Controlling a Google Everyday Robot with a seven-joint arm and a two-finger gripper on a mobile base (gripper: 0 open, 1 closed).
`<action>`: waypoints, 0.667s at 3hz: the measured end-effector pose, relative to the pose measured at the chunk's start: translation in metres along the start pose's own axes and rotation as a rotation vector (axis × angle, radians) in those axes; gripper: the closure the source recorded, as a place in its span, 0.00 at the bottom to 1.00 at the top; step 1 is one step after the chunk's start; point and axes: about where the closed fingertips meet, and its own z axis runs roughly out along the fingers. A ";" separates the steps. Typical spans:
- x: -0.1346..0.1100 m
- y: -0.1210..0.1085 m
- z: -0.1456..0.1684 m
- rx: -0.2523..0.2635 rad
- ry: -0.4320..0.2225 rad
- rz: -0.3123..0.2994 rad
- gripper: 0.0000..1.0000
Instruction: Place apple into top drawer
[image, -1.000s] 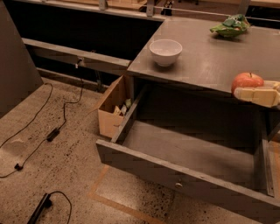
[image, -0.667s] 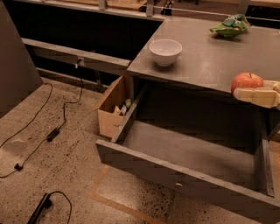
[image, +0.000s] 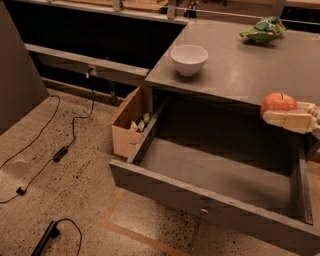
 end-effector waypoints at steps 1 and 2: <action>0.036 0.018 0.012 -0.076 -0.025 -0.001 1.00; 0.068 0.033 0.035 -0.122 -0.036 -0.106 1.00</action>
Offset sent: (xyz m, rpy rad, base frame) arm -0.0329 0.0780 -0.1086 -0.0882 -0.2596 0.2028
